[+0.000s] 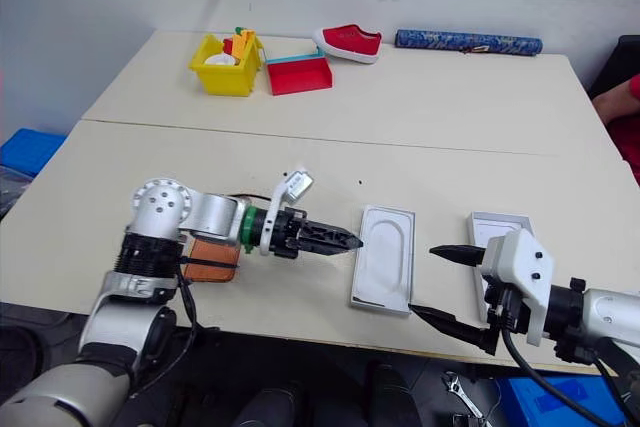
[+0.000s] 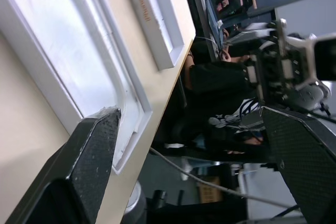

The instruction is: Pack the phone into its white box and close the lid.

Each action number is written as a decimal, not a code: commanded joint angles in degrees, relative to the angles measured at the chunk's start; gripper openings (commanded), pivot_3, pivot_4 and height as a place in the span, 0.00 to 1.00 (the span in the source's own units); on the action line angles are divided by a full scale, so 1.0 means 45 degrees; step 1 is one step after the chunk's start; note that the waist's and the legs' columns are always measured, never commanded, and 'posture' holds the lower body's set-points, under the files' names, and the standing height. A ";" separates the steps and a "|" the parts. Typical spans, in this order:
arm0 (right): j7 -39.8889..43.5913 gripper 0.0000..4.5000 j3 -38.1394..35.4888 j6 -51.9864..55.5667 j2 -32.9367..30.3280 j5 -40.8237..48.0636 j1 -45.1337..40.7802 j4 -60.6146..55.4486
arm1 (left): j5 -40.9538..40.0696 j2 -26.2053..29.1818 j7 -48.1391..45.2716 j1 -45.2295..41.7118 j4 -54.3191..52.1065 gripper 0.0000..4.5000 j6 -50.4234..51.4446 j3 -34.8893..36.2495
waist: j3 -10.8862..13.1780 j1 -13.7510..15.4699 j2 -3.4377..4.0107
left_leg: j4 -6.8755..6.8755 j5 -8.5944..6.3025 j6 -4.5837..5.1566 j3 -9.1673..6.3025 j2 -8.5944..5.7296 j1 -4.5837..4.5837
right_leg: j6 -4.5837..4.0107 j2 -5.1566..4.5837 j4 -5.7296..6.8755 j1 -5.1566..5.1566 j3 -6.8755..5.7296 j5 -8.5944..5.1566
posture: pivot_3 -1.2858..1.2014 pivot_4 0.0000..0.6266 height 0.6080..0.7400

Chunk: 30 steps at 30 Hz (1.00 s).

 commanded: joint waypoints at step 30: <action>0.0786 0.01 1.2033 -0.1323 0.4186 -0.5845 -1.0850 0.6572 | 0.9411 0.7950 -1.0876 0.2683 0.4102 1.00 -0.4558 -0.0938 | 0.0007 -0.0282 -0.0027 | 0.0023 0.0012 0.0065 -0.0009 -0.0051 -0.0194 | -0.0031 0.0005 0.0093 -0.0227 -0.0059 -0.0016 | 0.52 0.24 1.00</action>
